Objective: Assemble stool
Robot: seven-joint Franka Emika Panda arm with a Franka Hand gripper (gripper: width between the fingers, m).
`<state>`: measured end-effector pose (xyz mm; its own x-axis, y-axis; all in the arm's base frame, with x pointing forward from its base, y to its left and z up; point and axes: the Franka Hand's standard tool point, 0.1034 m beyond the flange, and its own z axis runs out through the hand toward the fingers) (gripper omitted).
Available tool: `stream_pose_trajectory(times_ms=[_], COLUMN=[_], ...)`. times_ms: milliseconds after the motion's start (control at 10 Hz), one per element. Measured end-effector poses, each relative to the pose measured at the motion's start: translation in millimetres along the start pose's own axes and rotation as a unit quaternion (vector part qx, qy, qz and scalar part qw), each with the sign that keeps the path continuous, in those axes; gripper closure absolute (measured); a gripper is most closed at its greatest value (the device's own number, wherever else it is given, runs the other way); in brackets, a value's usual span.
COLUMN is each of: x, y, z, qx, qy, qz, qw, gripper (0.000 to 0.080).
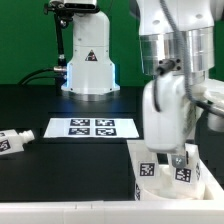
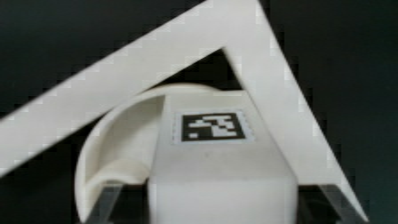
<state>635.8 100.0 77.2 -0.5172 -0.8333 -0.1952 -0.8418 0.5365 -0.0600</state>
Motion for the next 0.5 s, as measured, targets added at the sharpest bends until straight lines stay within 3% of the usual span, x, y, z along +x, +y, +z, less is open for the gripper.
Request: stream_pose_trajectory(times_ms=[100, 200, 300, 400, 500], x=[-0.1, -0.1, -0.9, -1.4, -4.2], y=[1.5, 1.9, 3.1, 3.9, 6.6], z=[-0.2, 0.5, 1.2, 0.2, -5.8], qx=[0.009, 0.008, 0.008, 0.005, -0.010], qy=[-0.006, -0.008, -0.007, -0.007, -0.010], qz=[0.011, 0.003, -0.013, -0.040, -0.071], qw=[1.000, 1.000, 1.000, 0.999, 0.997], gripper=[0.0465, 0.0388, 0.0388, 0.0252, 0.0171])
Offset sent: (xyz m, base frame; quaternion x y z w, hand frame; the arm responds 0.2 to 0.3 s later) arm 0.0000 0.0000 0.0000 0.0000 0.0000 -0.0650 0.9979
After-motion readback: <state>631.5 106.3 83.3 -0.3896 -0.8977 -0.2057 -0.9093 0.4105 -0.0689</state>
